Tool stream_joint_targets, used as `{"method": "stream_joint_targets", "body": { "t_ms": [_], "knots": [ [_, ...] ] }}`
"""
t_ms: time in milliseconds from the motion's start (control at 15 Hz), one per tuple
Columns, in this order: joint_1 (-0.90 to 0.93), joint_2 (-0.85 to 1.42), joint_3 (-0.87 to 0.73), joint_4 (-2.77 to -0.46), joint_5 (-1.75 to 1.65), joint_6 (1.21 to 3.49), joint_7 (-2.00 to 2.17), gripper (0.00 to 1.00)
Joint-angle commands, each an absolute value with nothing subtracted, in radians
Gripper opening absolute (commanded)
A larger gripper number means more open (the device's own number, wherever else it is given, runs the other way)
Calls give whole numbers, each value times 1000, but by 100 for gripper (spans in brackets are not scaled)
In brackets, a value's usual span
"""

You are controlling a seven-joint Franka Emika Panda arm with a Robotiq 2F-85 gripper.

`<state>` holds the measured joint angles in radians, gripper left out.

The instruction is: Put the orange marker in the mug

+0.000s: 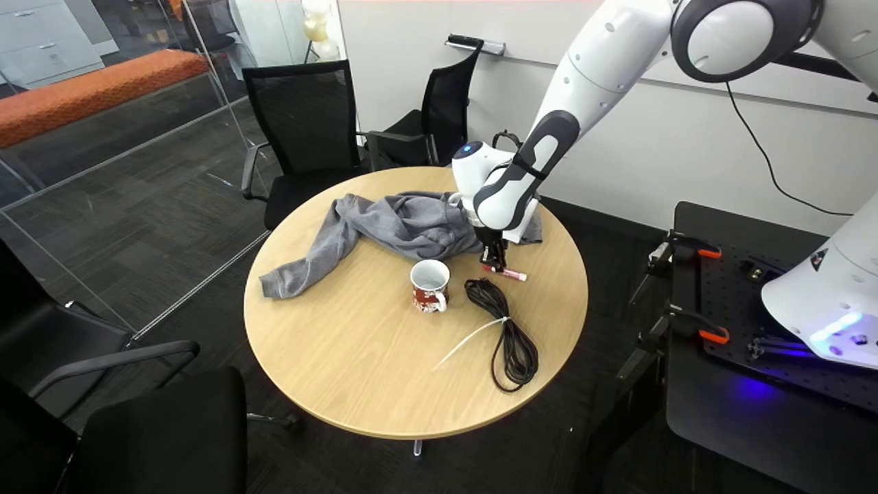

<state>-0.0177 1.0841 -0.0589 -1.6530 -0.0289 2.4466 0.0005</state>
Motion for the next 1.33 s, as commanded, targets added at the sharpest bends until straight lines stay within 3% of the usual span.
{"method": "stream_joint_targets", "body": {
  "t_ms": [0,200,333,400,533,1267],
  "knots": [
    [-35,1116,-44,-1609,-29,2406,-18,37],
    [-27,1085,-44,-1665,-31,2459,-14,30],
    [-18,1052,-49,-1709,-34,2509,-3,5],
    [-12,1041,-53,-1725,-36,2532,4,1],
    [-4,1014,-58,-1759,-36,2574,14,5],
    [146,666,-171,-2168,-39,2858,188,5]
  ]
}}
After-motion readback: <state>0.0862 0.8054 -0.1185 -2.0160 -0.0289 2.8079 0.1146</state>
